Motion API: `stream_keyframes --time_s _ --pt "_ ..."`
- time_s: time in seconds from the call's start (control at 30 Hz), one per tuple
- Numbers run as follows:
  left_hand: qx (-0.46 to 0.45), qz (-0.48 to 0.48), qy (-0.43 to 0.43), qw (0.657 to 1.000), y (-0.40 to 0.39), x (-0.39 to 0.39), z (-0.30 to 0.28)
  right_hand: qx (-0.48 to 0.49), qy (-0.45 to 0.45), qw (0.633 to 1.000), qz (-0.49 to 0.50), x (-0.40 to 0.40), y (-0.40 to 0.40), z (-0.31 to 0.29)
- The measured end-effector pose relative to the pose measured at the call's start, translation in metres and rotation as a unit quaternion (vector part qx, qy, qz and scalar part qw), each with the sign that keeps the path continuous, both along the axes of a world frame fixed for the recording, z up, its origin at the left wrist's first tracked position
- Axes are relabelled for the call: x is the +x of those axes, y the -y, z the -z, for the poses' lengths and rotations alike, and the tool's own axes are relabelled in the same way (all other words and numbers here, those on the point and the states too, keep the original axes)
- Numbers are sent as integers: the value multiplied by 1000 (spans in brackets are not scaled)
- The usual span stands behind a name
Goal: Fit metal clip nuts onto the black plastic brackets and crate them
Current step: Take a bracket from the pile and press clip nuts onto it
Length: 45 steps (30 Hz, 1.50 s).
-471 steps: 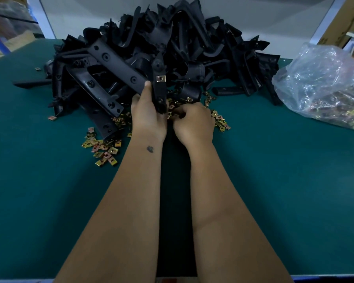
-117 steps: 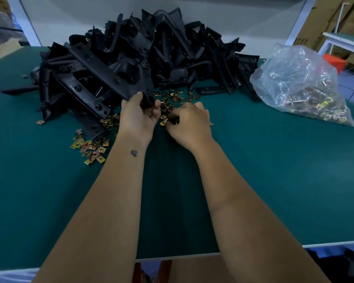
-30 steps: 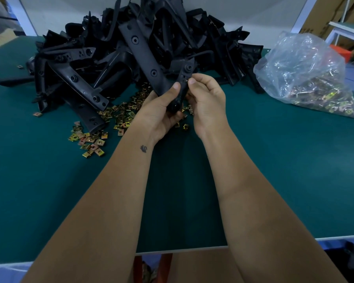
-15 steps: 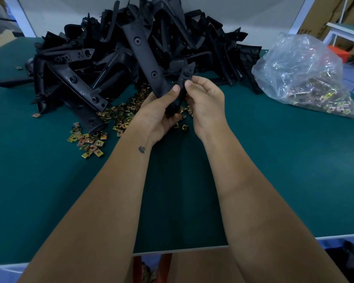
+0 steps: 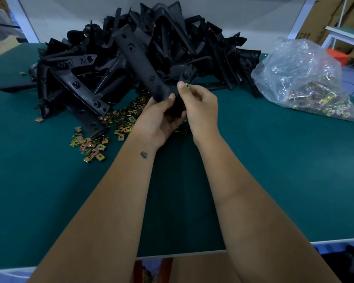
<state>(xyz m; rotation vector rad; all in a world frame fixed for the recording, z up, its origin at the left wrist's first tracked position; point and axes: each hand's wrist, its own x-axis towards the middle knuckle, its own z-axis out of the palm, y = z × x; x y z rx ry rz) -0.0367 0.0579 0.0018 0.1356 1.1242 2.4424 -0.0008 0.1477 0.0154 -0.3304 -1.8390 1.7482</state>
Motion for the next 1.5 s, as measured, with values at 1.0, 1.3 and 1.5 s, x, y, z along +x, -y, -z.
stream_keyframes --time_s 1.0,1.3,1.5 --pt "121 -90 87 985 16 -9 -6 220 127 966 53 1 -12 4" --pt "132 -103 89 982 21 -8 -8 497 219 840 -11 -2 -8 15" --pt "125 -108 91 982 20 -6 -9 482 188 856 -19 -2 -4 14"
